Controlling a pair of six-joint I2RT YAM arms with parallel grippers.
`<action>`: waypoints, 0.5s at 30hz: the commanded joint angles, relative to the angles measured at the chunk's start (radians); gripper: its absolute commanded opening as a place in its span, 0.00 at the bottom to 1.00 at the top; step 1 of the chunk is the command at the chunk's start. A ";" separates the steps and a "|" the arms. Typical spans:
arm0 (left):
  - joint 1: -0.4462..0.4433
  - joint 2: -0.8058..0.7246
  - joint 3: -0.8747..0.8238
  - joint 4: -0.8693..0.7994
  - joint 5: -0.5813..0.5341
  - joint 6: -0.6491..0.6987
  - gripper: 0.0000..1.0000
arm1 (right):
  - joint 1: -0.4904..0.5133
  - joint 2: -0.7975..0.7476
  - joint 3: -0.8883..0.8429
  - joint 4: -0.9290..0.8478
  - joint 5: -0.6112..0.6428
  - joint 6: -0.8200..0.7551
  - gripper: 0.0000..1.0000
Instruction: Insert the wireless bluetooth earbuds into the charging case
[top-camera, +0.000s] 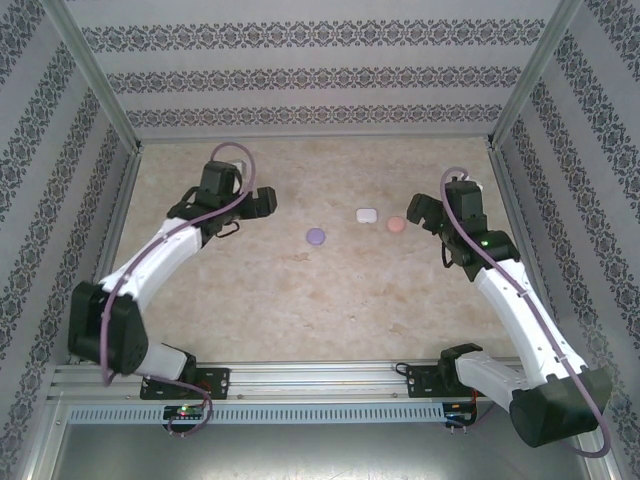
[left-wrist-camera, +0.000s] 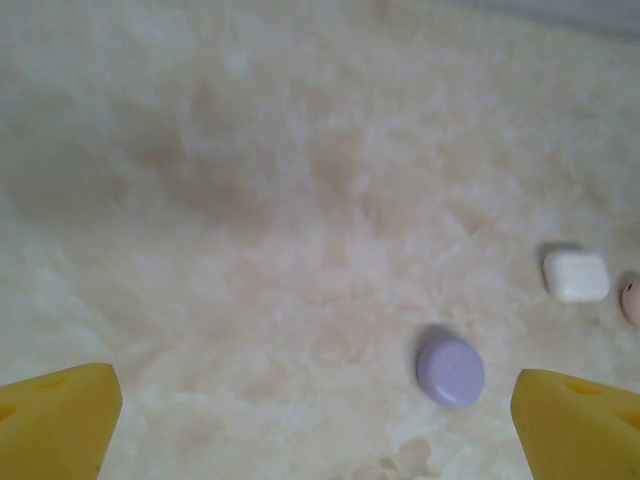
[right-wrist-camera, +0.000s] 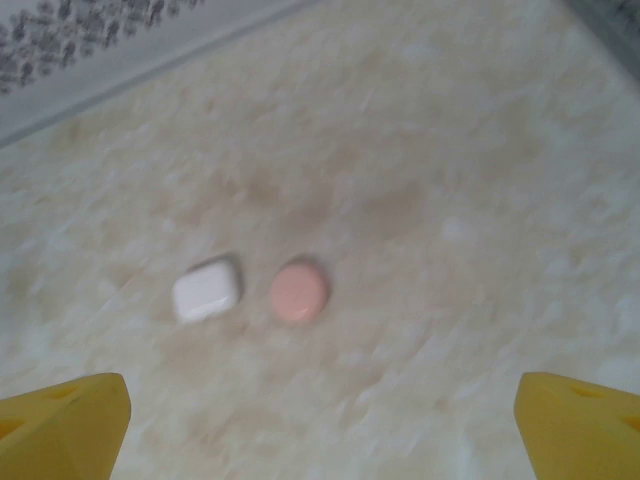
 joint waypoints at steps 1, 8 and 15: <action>0.006 -0.134 -0.122 0.111 -0.143 0.175 1.00 | -0.010 -0.006 -0.123 0.210 0.207 -0.112 0.98; 0.020 -0.337 -0.430 0.471 -0.322 0.414 0.99 | -0.039 0.085 -0.326 0.619 0.270 -0.373 0.98; 0.115 -0.287 -0.661 0.804 -0.368 0.440 0.99 | -0.097 0.232 -0.468 0.989 0.192 -0.457 0.98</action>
